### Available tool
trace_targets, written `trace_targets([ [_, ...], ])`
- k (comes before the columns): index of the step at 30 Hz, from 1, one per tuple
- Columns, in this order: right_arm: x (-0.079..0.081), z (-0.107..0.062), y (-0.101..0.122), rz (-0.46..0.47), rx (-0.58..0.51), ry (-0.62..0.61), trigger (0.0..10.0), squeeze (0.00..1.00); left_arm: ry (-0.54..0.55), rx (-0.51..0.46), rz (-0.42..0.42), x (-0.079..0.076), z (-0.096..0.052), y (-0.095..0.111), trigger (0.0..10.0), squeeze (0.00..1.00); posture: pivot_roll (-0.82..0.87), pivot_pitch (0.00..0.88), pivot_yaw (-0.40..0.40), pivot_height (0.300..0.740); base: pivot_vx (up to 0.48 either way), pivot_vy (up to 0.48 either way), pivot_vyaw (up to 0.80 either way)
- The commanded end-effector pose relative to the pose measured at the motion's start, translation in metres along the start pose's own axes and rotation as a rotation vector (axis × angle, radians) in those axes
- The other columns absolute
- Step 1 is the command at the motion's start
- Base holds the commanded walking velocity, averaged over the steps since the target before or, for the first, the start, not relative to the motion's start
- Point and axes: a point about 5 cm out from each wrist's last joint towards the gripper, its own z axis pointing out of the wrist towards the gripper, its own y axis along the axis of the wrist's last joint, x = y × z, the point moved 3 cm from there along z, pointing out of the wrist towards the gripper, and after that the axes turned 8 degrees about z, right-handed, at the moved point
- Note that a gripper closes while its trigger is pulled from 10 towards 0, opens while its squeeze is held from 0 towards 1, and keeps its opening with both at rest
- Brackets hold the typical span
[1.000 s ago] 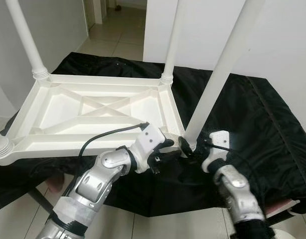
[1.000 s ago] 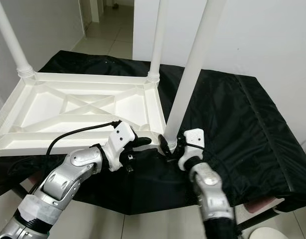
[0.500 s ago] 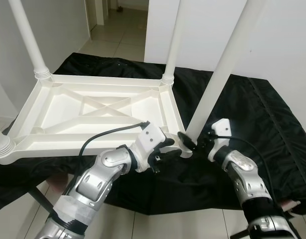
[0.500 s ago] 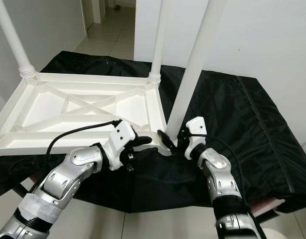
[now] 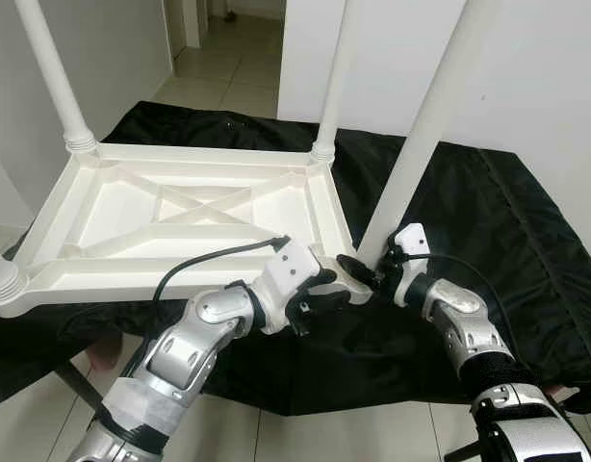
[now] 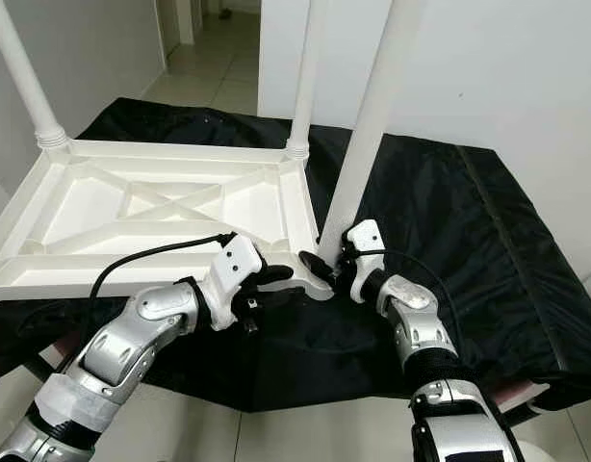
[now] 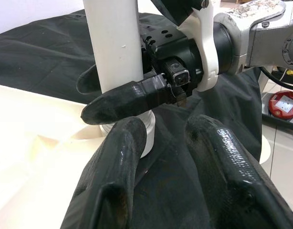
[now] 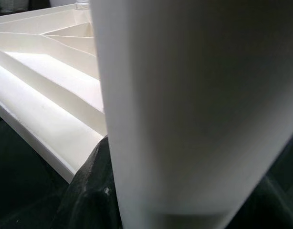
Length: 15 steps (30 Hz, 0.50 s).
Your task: Building children table
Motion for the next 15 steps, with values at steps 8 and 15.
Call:
trace_targets([
  [8, -0.004, -0.0101, -0.014, 0.05, 0.034, -0.027, 10.0, 0.0, -0.023, -0.008, 0.0, -0.0035, -0.0001, 0.003, 10.0, 0.0, 0.06, 0.0, -0.076, 0.74, 0.0, 0.0, 0.0],
  [15, -0.0018, -0.0085, -0.0183, 0.08, 0.031, -0.12, 10.0, 0.0, -0.032, -0.006, 0.0, -0.0055, -0.0004, 0.0025, 10.0, 0.0, 0.06, 0.0, -0.073, 0.74, 0.0, 0.0, 0.0],
])
